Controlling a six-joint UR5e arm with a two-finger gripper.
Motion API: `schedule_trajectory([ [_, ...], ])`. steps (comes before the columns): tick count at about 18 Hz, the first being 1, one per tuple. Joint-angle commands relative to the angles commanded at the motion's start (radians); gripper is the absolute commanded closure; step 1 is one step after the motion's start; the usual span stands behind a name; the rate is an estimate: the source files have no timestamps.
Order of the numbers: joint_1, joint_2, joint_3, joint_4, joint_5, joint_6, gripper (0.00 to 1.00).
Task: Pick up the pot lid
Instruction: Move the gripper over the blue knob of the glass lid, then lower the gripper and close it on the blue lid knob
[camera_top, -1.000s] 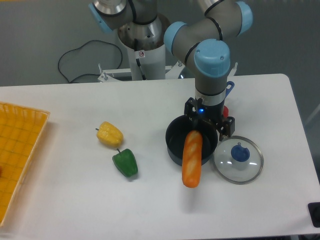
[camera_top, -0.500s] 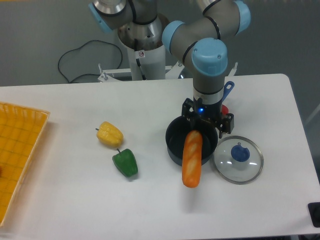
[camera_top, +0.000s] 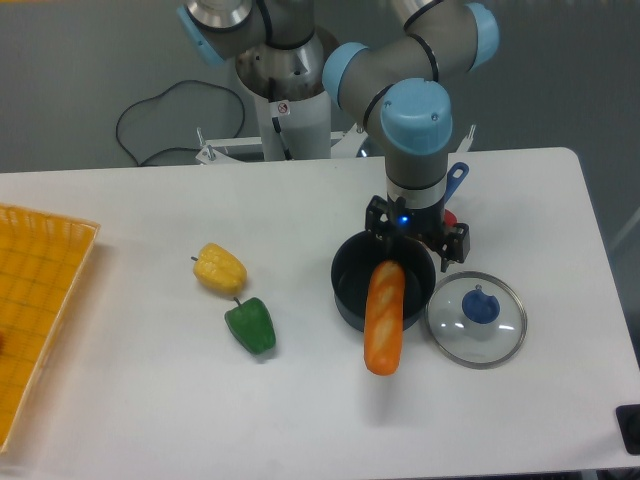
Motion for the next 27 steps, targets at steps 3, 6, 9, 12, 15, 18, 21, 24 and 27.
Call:
schedule_trajectory([
  [3,0.035,-0.052,0.027,0.005,0.000,0.040,0.00],
  [6,0.049,-0.098,0.075,0.005,-0.008,0.040,0.00],
  [9,0.066,-0.110,0.080,0.005,-0.049,0.031,0.00],
  [12,0.078,-0.143,0.089,0.008,-0.058,0.028,0.00],
  [15,0.080,-0.179,0.101,0.017,-0.052,0.023,0.00],
  [18,0.094,-0.210,0.127,0.017,-0.052,0.000,0.00],
  [21,0.100,-0.238,0.153,0.017,-0.051,-0.003,0.00],
  [24,0.100,-0.264,0.170,0.017,-0.051,-0.018,0.00],
  [27,0.098,-0.294,0.184,0.017,-0.052,-0.049,0.00],
])
